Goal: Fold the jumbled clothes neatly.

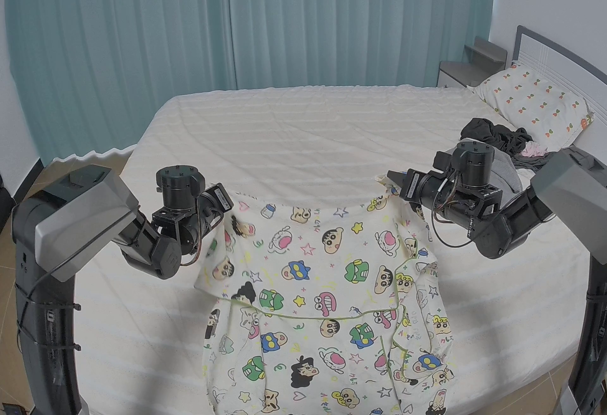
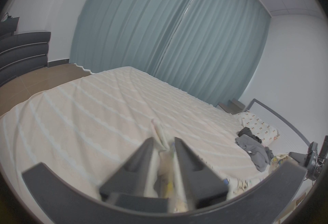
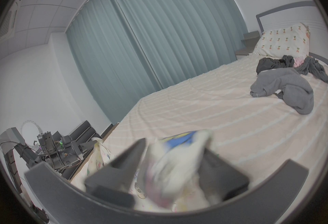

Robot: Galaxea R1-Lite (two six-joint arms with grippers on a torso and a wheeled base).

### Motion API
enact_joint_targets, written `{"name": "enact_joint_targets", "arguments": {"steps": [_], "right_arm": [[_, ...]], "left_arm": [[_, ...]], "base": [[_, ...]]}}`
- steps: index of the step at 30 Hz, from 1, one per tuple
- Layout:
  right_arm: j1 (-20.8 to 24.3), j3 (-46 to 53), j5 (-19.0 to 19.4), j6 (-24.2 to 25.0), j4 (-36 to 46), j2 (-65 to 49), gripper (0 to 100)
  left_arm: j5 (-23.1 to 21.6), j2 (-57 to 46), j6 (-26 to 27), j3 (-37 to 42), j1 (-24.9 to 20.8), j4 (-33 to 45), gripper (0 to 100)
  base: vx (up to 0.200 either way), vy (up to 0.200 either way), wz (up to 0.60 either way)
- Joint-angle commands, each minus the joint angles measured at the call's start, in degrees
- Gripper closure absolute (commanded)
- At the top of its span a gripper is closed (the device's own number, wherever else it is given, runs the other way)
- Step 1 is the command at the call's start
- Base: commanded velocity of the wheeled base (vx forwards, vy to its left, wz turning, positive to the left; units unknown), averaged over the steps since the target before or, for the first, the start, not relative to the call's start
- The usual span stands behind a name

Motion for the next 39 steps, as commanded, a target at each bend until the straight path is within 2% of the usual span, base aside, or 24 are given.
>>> {"name": "enact_joint_targets", "arguments": {"steps": [1,3,4,6,9,13,15,18,19,20,22,26,29,33,37,39], "right_arm": [[-2.07,-8.09,-0.05,3.15,1.71,9.78,0],[-2.24,-9.32,-0.14,4.30,1.63,10.92,0],[-2.77,-12.13,-0.49,6.67,1.27,12.86,0],[-3.21,-15.64,-3.56,9.13,1.80,14.61,0],[-4.79,-19.16,-7.17,9.66,2.24,16.46,0],[-6.29,-18.81,-7.69,10.18,4.09,15.93,0],[-8.04,-13.89,-7.96,10.10,4.70,13.03,0],[-8.83,-2.46,-4.97,9.83,4.61,6.44,0],[-8.83,-2.46,-4.97,9.83,4.61,6.44,0],[-8.83,4.66,-1.89,9.48,4.18,2.66,0],[-8.83,12.39,0.30,8.60,3.91,-1.82,0],[-8.13,26.28,1.89,7.28,4.18,-9.12,0],[-6.90,34.19,1.97,6.93,4.35,-12.72,0],[-5.32,40.08,2.15,6.93,4.00,-12.98,0],[-4.70,41.92,2.24,6.85,4.00,-12.02,0],[-4.26,43.42,3.20,6.14,4.18,-10.79,0]], "left_arm": [[0.74,9.00,0.32,-9.72,3.81,3.74,0],[1.00,9.97,0.32,-10.86,4.25,4.26,0],[1.79,11.29,0.32,-12.44,4.61,4.35,0],[3.02,12.08,0.32,-13.50,4.96,4.35,0],[3.20,12.08,0.32,-13.67,5.84,4.35,0],[3.28,10.76,-0.12,-12.88,6.54,4.35,0],[3.02,6.72,-1.35,-7.70,7.59,4.35,0],[0.38,0.13,-5.21,-0.49,7.59,3.82,0],[0.38,0.13,-5.21,-0.49,7.59,3.82,0],[-2.69,-4.97,-8.47,4.87,7.59,3.38,0],[-6.21,-11.12,-11.45,11.55,7.59,2.59,0],[-11.57,-22.02,-16.64,23.68,7.42,1.10,0],[-13.42,-27.21,-19.28,30.27,7.07,0.84,0],[-13.85,-30.72,-22.26,36.07,6.89,0.84,0],[-13.85,-32.13,-25.17,38.27,6.45,0.75,0],[-13.94,-34.06,-29.03,40.82,6.28,-0.22,0]], "base": [[0.000,0.000,0.00],[0.000,0.000,0.00],[0.000,0.000,0.00],[0.000,0.000,0.00],[0.000,0.000,0.00],[0.000,0.000,0.00],[0.000,0.000,0.00],[0.000,0.000,0.00],[0.000,0.000,0.00],[0.000,0.000,0.00],[0.000,0.000,0.00],[0.000,0.000,0.00],[0.000,0.000,0.00],[0.000,0.000,0.00],[0.000,0.000,0.00],[0.000,0.000,0.00]]}}
